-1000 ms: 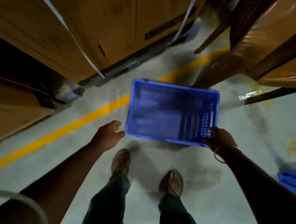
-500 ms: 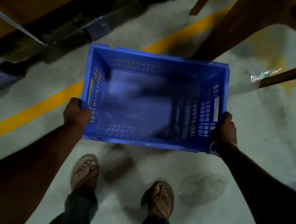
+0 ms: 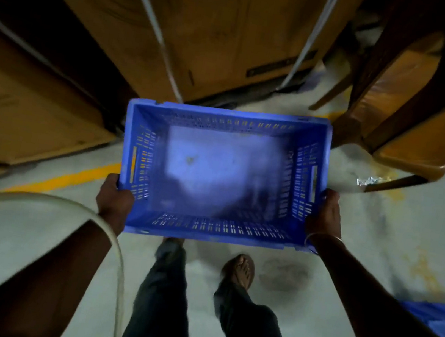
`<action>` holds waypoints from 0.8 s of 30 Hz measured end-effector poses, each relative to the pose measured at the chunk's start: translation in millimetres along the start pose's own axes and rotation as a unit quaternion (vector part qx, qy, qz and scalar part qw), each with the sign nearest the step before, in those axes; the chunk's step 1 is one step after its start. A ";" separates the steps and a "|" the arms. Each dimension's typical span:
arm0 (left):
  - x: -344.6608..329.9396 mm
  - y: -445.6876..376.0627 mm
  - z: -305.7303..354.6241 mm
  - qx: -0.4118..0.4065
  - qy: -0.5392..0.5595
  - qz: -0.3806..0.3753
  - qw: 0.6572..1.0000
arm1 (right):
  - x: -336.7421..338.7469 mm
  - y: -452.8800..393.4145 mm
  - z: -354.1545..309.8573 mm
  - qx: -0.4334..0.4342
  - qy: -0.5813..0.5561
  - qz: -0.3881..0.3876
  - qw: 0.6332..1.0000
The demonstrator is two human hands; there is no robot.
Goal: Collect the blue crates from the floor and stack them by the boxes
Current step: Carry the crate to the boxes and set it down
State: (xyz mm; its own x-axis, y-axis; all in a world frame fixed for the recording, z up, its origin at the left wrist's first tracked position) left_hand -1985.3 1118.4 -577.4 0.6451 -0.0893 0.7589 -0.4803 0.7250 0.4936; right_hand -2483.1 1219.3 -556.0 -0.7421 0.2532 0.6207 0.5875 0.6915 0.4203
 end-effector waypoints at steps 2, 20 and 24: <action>74.5 37.2 -16.5 0.018 0.005 0.021 1.000 | 23.4 45.4 -53.2 0.038 0.007 -0.025 0.999; 463.6 209.8 -232.3 0.094 0.226 0.189 0.951 | -56.6 336.9 -363.9 0.277 0.004 -0.213 0.937; 537.3 225.4 -313.3 0.128 0.251 0.243 0.928 | -132.6 413.4 -416.8 0.309 0.001 -0.256 0.916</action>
State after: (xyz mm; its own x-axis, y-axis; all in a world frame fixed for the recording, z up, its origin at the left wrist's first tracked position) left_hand -1560.8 1447.8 -191.4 0.4802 0.5819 0.6564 -0.8711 0.4040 0.2792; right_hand -2007.3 1189.7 -188.6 -0.8688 -0.2125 0.4472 -0.1330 0.9702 0.2024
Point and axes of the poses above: each hand's wrist, its own y-axis away from the middle knuckle, its own x-axis out of the back of the hand, z = x × y, the point moved 6 cm from there along -y, towards the middle knuckle, and after that the axes turned 9 degrees about -y, right-handed, at the moved point
